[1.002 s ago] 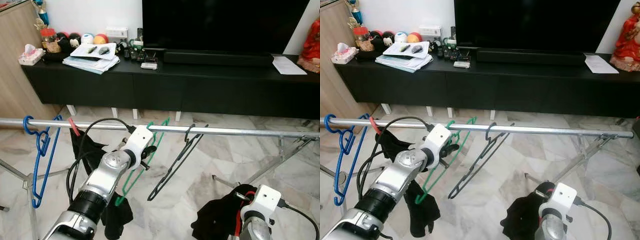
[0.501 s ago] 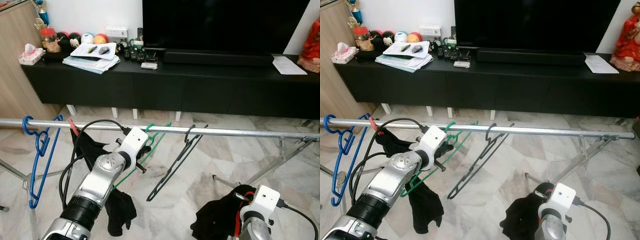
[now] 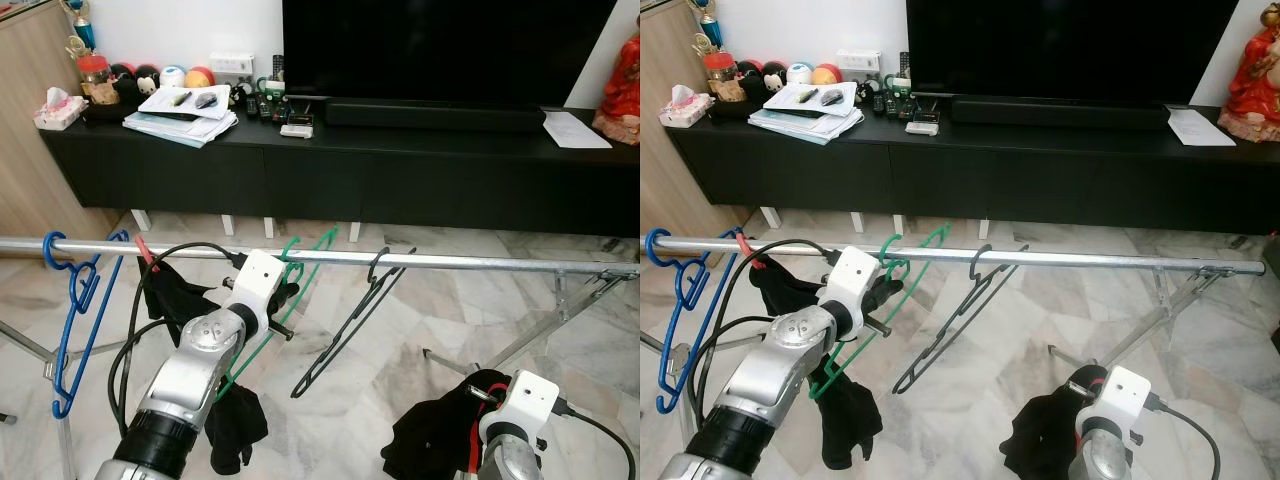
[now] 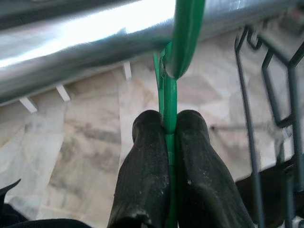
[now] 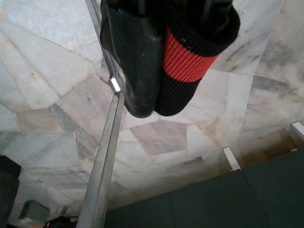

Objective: Hang hanger

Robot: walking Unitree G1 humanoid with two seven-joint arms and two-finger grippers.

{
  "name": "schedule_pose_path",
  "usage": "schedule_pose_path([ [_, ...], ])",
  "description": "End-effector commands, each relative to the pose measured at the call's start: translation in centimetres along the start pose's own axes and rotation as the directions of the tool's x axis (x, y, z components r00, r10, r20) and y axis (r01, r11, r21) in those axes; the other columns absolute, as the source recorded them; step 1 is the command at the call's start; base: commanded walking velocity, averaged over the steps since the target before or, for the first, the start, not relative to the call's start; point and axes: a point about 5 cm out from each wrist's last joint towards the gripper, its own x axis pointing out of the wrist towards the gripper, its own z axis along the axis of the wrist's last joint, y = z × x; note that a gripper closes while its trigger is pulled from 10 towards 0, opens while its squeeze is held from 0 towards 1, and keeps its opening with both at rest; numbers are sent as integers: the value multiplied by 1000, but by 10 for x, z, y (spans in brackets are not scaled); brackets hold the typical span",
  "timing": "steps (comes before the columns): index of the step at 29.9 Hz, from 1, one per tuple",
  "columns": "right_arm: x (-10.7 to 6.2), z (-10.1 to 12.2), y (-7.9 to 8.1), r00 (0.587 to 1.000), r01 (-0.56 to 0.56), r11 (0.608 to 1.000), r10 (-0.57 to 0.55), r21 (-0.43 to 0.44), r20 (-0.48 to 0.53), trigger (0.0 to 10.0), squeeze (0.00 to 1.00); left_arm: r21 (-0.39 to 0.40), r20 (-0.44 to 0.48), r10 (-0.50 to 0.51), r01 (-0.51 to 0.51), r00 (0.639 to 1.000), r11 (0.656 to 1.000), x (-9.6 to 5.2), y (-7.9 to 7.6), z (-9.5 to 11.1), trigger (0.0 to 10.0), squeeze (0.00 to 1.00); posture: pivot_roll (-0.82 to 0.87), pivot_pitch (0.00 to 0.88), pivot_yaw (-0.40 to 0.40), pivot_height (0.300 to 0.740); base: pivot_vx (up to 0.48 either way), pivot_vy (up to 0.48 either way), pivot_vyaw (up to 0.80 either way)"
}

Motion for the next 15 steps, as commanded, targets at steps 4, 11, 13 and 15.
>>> schedule_pose_path([
  [4,0,-1,0,1000,-5,1000,5,-8,-5,10000,0,-3,24,6,-6,1000,1000,-19,4,-8,0,0,-58,59,-5,740,0,0,0],
  [11,-1,-1,2,1000,-13,1000,13,-11,-7,10000,0,64,-60,-49,53,997,997,-44,6,-42,10000,0,-52,57,-7,740,0,0,0],
  [13,0,-1,2,1000,-15,1000,15,-11,-7,10000,0,85,-102,-59,68,993,994,-48,7,-52,10000,0,-50,63,-8,740,0,0,0],
  [15,0,-1,2,1000,-16,1000,16,-11,-7,10000,0,92,-122,-43,54,992,994,-50,9,-58,10000,0,-50,66,-8,740,0,0,0],
])
